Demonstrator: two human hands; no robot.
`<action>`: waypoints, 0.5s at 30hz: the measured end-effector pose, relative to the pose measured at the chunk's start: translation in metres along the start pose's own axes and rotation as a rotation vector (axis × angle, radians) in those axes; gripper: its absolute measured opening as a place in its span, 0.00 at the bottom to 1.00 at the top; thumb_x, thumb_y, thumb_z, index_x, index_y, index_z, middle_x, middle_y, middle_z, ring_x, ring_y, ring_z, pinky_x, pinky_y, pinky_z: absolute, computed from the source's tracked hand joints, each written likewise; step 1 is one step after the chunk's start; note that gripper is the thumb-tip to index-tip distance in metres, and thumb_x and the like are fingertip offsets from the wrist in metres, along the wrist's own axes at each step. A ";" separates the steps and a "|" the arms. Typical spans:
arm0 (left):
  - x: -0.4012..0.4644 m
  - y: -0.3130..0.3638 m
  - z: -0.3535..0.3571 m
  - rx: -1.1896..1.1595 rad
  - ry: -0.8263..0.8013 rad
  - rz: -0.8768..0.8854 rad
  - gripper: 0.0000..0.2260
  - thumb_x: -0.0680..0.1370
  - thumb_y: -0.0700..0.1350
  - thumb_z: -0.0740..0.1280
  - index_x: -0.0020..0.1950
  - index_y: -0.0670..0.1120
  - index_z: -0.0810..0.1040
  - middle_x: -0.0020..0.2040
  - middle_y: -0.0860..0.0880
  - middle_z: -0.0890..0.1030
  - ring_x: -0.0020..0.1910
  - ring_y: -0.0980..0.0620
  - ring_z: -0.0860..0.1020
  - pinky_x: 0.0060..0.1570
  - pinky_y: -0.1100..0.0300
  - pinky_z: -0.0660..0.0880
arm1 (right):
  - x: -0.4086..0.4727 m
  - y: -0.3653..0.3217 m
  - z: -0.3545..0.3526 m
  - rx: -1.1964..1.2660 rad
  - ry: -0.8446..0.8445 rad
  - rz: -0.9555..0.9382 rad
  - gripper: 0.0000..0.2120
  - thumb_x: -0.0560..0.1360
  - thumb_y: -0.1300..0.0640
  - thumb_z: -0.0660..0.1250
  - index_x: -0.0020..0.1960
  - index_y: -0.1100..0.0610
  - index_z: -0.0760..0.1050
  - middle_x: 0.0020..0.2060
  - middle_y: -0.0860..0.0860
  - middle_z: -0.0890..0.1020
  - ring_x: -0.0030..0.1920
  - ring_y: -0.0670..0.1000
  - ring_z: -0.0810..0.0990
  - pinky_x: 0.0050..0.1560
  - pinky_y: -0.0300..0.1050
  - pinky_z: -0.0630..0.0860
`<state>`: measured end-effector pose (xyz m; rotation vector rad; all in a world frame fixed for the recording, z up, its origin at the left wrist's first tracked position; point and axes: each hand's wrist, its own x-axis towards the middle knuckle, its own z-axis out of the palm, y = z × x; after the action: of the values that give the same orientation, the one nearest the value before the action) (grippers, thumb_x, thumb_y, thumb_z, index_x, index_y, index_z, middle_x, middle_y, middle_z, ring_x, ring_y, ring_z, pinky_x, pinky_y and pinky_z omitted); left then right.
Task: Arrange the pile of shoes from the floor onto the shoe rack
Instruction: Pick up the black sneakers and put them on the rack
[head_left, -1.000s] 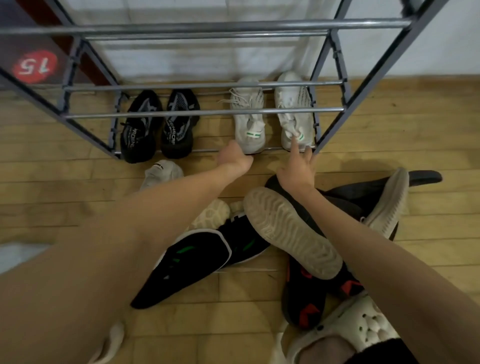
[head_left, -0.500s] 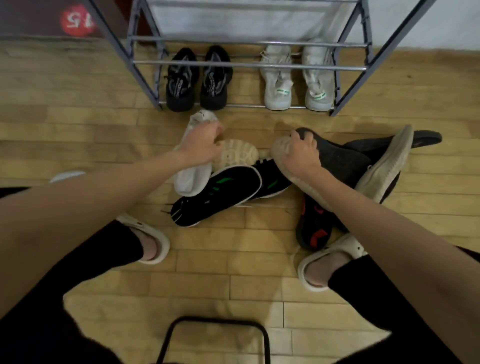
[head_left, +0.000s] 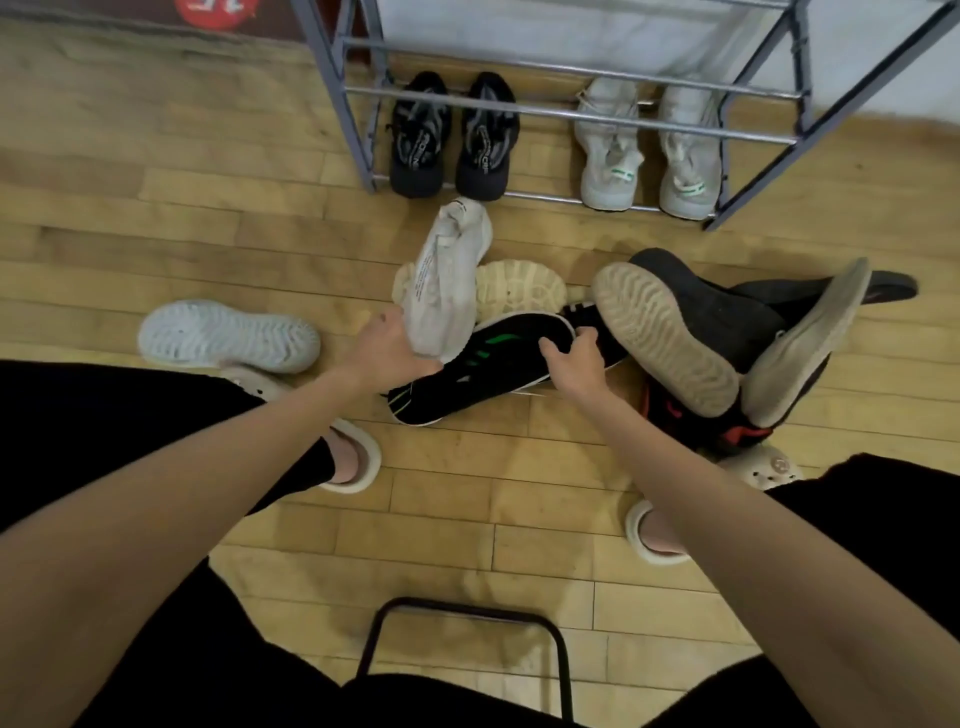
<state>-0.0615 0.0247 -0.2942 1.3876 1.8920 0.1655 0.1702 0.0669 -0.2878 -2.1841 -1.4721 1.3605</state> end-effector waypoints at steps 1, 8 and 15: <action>-0.002 0.000 0.002 0.006 -0.043 0.026 0.35 0.69 0.52 0.75 0.71 0.44 0.66 0.66 0.44 0.72 0.66 0.45 0.70 0.55 0.59 0.67 | 0.000 0.000 0.001 -0.001 0.018 -0.009 0.25 0.80 0.54 0.62 0.71 0.65 0.60 0.66 0.62 0.71 0.66 0.60 0.71 0.60 0.49 0.70; -0.031 0.013 0.019 0.262 -0.257 -0.110 0.42 0.67 0.58 0.75 0.70 0.39 0.60 0.61 0.43 0.74 0.58 0.44 0.76 0.55 0.50 0.77 | -0.002 0.000 -0.021 -0.013 -0.058 -0.067 0.12 0.80 0.60 0.59 0.43 0.66 0.75 0.38 0.61 0.79 0.39 0.58 0.81 0.47 0.56 0.79; -0.041 0.037 0.019 0.727 -0.212 0.089 0.35 0.64 0.74 0.66 0.54 0.46 0.71 0.47 0.49 0.75 0.43 0.49 0.76 0.37 0.57 0.72 | -0.011 -0.012 -0.049 0.166 0.117 -0.091 0.16 0.75 0.62 0.62 0.29 0.57 0.67 0.25 0.53 0.70 0.30 0.53 0.71 0.34 0.49 0.69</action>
<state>-0.0160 -0.0021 -0.2677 1.8655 1.7782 -0.6648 0.1983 0.0791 -0.2467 -2.0321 -1.3487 1.2546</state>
